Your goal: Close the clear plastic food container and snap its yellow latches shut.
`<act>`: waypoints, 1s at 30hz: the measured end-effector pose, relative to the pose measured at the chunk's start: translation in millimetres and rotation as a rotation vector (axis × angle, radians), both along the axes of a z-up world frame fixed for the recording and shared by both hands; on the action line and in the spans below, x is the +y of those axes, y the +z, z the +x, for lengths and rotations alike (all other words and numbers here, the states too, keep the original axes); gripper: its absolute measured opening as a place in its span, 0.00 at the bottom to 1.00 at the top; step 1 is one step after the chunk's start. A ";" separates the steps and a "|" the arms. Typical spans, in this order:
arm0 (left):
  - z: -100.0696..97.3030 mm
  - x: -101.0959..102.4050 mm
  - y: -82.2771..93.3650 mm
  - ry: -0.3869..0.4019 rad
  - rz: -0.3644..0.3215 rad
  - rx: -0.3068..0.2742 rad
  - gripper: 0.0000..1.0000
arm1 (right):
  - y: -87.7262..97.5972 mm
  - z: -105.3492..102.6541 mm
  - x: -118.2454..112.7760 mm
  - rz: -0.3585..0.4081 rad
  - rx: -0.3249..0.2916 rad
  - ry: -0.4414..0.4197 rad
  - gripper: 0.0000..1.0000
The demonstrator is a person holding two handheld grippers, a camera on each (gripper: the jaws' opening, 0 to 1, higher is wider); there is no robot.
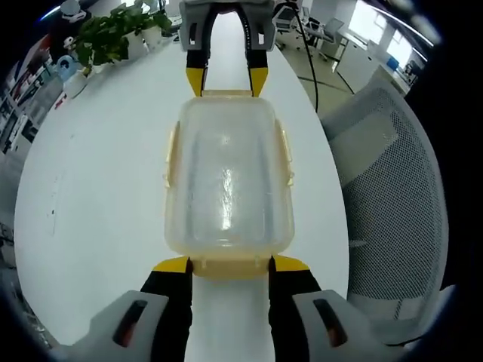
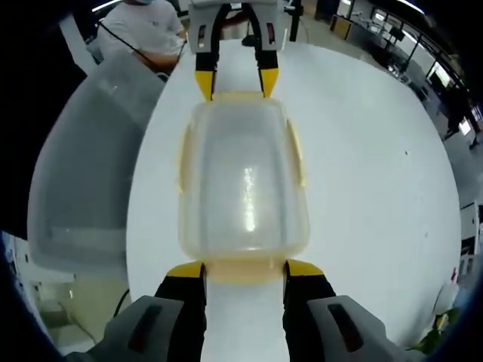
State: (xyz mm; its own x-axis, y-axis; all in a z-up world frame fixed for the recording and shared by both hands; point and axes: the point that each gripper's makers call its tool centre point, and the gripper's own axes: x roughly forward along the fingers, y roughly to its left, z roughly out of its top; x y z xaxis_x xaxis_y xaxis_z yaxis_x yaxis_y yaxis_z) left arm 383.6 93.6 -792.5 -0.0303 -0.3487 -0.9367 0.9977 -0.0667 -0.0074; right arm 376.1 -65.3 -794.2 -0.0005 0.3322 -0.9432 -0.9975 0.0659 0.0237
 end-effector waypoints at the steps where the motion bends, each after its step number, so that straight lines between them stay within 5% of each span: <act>1: -0.8 -0.7 0.2 0.002 -0.004 0.004 0.38 | -0.5 0.1 -0.8 -0.004 0.000 0.001 0.37; 30: -5.3 -8.3 -3.6 -0.003 0.016 -0.018 0.38 | -7.6 -4.7 -8.9 -0.015 -0.007 0.000 0.38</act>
